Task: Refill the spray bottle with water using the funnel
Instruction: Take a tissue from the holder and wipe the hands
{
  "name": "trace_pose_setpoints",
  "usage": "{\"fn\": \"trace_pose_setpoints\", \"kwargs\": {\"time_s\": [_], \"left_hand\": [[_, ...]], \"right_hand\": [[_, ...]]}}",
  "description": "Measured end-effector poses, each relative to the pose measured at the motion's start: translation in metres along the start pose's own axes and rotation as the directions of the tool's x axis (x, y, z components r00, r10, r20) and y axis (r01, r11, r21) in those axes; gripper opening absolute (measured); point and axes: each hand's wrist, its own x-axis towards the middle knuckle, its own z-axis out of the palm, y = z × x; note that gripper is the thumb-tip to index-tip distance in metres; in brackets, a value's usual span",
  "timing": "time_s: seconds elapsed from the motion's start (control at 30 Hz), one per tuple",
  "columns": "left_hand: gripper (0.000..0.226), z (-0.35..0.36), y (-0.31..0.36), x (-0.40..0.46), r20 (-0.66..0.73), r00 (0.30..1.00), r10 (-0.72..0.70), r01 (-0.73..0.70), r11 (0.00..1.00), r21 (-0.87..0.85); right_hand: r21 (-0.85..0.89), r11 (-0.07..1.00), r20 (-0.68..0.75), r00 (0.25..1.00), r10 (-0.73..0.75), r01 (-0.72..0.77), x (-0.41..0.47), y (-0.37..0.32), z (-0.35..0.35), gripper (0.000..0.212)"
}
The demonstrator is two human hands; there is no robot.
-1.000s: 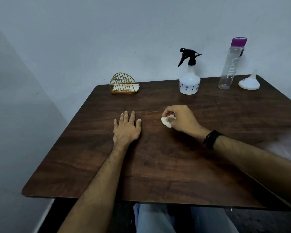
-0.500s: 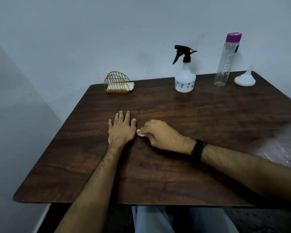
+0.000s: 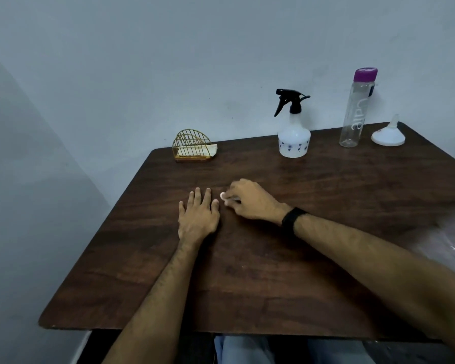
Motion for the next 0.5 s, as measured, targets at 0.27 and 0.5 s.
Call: {"fn": "trace_pose_setpoints", "kwargs": {"time_s": [0.27, 0.5], "left_hand": [[0.062, 0.000, -0.001, 0.001, 0.037, 0.999, -0.009, 0.009, 1.000, 0.000], [0.063, 0.000, -0.001, 0.001, 0.032, 0.999, -0.014, 0.014, 1.000, 0.011]], "right_hand": [[0.000, 0.996, -0.106, 0.991, 0.084, -0.084, -0.079, 0.050, -0.030, 0.015], [-0.041, 0.933, -0.143, 0.926, 0.348, -0.357, -0.093, 0.105, -0.062, 0.018]]}}
